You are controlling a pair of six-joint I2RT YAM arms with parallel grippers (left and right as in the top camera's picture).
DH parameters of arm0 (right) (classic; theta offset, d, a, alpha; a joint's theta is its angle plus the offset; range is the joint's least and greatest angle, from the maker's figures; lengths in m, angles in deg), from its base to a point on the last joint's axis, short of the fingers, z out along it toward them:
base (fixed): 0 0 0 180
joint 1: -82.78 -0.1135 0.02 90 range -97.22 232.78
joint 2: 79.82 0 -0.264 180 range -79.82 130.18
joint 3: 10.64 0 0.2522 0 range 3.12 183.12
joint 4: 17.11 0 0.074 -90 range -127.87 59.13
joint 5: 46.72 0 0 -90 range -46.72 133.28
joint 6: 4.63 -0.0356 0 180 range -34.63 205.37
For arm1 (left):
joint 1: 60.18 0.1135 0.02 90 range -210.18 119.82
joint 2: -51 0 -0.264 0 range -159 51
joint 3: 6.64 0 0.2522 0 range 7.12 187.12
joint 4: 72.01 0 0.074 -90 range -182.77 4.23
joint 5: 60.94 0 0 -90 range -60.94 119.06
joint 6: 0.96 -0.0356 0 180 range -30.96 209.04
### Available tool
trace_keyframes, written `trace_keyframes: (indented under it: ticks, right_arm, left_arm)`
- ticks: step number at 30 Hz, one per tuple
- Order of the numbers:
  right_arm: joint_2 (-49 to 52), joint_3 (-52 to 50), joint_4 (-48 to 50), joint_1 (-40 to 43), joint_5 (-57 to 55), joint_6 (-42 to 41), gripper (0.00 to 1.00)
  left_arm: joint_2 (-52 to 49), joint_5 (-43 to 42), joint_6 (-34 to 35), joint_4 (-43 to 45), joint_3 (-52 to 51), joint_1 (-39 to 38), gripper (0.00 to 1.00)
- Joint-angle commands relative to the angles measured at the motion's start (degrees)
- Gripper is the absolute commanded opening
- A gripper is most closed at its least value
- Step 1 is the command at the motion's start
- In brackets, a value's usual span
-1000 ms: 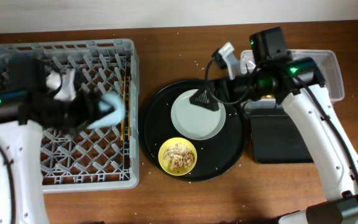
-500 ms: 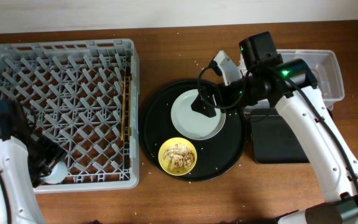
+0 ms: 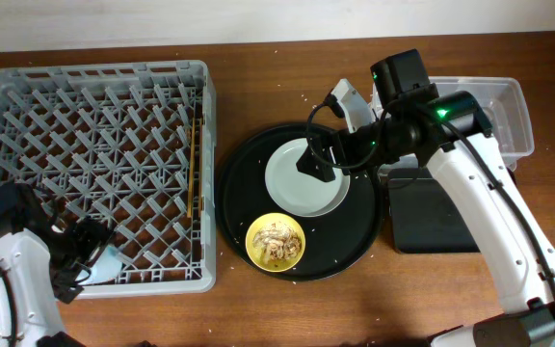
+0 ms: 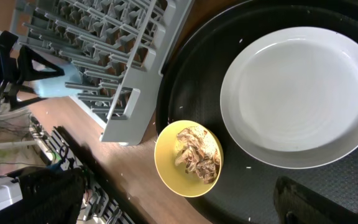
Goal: Sort waste into correct bins and load items into the dishwasher rack
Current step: 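Place the blue cup in the rack's front-left area with the left gripper, then grasp the yellow bowl of peanut shells with the right gripper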
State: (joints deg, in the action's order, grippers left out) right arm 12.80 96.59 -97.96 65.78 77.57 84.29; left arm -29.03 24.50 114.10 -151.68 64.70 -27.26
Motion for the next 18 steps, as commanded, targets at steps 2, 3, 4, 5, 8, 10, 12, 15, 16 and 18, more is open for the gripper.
trace_keyframes:
  ticks: [2,3,4,5,8,10,12,15,16,18]
  right_arm:
    - [-1.18,0.17,-0.07,-0.26,-0.55,0.20,0.98]
    - [-1.18,0.17,-0.07,-0.26,-0.55,0.20,0.98]
    - [-1.18,0.17,-0.04,-0.26,-0.55,0.20,0.98]
    - [-1.18,0.17,0.02,-0.26,-0.55,0.20,0.98]
    - [-1.16,0.17,1.53,-0.26,-0.55,0.11,0.98]
    - [-0.33,0.17,1.44,-0.26,-3.76,-2.45,0.99]
    - [1.62,-0.87,-1.01,-0.26,-16.70,-10.38,0.99]
    - [3.74,-5.46,-4.26,-2.03,-15.28,-9.90,0.74]
    - [3.98,-8.92,-3.69,-3.72,-15.28,-9.88,0.64]
    - [4.02,-19.06,2.10,-7.98,-15.45,-9.75,0.37]
  left_arm:
    - [0.50,-8.79,-1.03,-1.73,1.16,0.26,0.99]
    - [0.57,-11.32,-3.45,-3.78,4.44,0.24,0.99]
    - [0.68,-12.22,-4.79,-5.86,7.58,0.11,0.99]
    - [0.94,-12.33,-6.43,-8.70,12.28,-0.44,0.99]
    - [1.31,-12.44,-13.97,-13.84,28.79,-8.85,0.99]
    - [1.31,-12.66,-20.06,-11.15,33.62,-19.56,0.99]
    - [0.74,-11.43,-25.38,-4.74,33.59,-33.05,0.99]
    - [-1.60,-4.13,-25.33,-0.70,33.59,-44.04,0.99]
    - [-2.56,-3.43,-25.29,0.17,33.59,-45.79,0.99]
    - [-4.44,-2.86,-25.07,1.22,33.59,-46.77,0.99]
